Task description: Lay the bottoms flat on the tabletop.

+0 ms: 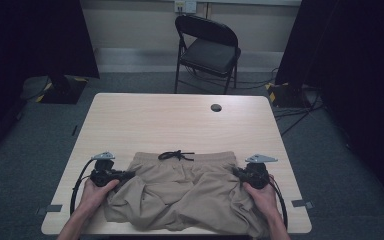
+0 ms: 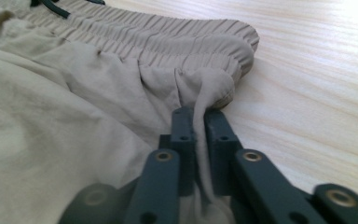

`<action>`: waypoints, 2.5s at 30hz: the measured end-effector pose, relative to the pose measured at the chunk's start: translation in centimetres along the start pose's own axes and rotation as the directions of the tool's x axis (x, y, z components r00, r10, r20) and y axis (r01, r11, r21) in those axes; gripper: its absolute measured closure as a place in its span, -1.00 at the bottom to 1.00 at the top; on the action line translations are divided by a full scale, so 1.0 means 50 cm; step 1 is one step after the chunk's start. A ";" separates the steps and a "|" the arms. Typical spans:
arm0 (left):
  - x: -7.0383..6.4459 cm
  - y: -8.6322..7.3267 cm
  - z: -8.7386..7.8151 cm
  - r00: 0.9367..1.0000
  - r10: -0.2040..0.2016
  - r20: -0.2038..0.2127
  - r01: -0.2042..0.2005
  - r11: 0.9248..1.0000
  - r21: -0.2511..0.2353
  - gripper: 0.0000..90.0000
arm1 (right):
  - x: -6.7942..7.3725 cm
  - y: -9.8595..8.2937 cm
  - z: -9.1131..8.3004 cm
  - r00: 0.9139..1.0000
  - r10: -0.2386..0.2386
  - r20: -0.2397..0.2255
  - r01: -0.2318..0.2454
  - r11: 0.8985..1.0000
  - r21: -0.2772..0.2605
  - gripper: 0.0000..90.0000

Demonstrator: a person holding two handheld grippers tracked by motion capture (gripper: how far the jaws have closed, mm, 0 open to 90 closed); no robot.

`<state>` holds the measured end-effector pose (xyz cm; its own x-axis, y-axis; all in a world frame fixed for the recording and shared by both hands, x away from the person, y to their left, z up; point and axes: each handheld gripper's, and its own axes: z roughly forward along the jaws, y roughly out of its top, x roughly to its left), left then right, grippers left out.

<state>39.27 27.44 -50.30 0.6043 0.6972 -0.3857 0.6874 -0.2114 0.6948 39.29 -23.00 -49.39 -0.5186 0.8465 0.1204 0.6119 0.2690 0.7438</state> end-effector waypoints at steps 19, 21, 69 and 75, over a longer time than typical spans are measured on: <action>-0.026 0.054 -0.058 1.000 0.018 0.004 -0.017 0.986 -0.168 0.98 | -0.004 0.061 -0.061 0.999 0.039 -0.017 -0.041 0.984 -0.172 0.96; -0.031 0.064 -0.068 0.999 0.034 -0.004 -0.034 0.982 -0.188 0.98 | -0.004 0.071 -0.070 0.999 0.041 -0.014 -0.043 0.981 -0.188 0.96; -0.029 0.474 -0.236 0.982 0.115 -0.147 -0.175 0.842 -0.510 0.77 | -0.041 0.530 -0.196 0.997 -0.007 0.078 0.044 0.873 -0.485 0.86; 0.011 0.437 -0.176 0.989 0.073 -0.129 -0.123 0.890 -0.440 0.36 | -0.076 0.502 -0.124 0.989 0.042 0.143 0.014 0.929 -0.370 0.15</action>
<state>51.09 29.21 -29.97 0.5961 0.7622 -0.2526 0.3599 0.0276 0.9326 52.93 -22.28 -27.11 -0.4017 0.9141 0.0560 0.3404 0.0922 0.9357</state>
